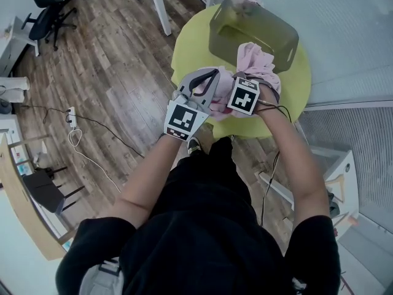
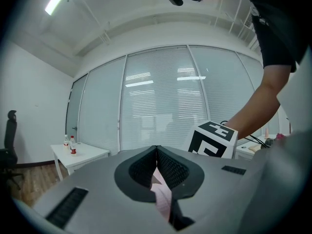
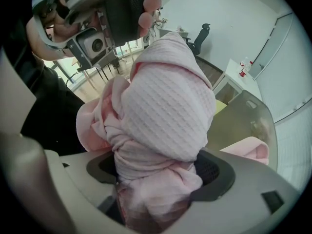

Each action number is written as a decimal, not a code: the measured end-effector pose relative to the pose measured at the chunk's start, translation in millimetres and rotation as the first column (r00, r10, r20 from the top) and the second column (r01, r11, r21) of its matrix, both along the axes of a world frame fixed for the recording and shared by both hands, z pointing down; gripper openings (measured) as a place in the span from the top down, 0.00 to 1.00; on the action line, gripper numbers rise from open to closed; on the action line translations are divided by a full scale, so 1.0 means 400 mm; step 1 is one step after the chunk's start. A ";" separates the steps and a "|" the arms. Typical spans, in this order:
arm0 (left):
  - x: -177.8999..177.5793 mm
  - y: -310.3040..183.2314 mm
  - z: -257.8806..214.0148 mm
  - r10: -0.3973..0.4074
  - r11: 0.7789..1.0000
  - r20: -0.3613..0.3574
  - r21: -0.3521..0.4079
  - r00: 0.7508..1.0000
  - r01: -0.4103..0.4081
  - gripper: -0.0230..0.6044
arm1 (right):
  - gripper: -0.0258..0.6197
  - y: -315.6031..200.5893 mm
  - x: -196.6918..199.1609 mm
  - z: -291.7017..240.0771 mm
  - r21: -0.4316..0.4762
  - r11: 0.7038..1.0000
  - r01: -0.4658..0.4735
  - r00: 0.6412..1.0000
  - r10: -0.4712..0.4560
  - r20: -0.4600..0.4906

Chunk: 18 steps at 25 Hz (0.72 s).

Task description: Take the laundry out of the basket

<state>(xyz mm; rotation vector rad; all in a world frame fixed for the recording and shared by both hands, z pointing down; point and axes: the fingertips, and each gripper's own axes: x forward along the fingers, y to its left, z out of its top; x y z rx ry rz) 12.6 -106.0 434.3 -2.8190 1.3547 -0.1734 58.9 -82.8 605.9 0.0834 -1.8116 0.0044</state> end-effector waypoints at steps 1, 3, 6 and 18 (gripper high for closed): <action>0.002 0.001 0.011 0.000 1.000 0.003 -0.007 1.000 0.000 0.95 | 0.29 0.006 0.001 0.013 -0.008 1.000 -0.002 1.000 0.002 0.002; 0.008 0.003 0.031 0.000 1.000 0.009 -0.020 1.000 0.000 0.95 | 0.29 0.020 0.003 0.039 -0.028 1.000 -0.008 1.000 0.009 0.010; 0.018 0.004 0.059 0.003 0.999 0.016 -0.038 1.000 -0.002 0.95 | 0.29 0.042 0.004 0.078 -0.064 0.998 -0.023 0.999 0.025 0.028; 0.043 -0.015 0.180 0.007 0.994 0.036 -0.112 0.999 -0.003 0.95 | 0.29 0.075 0.040 0.215 -0.171 0.982 -0.081 0.996 0.087 0.027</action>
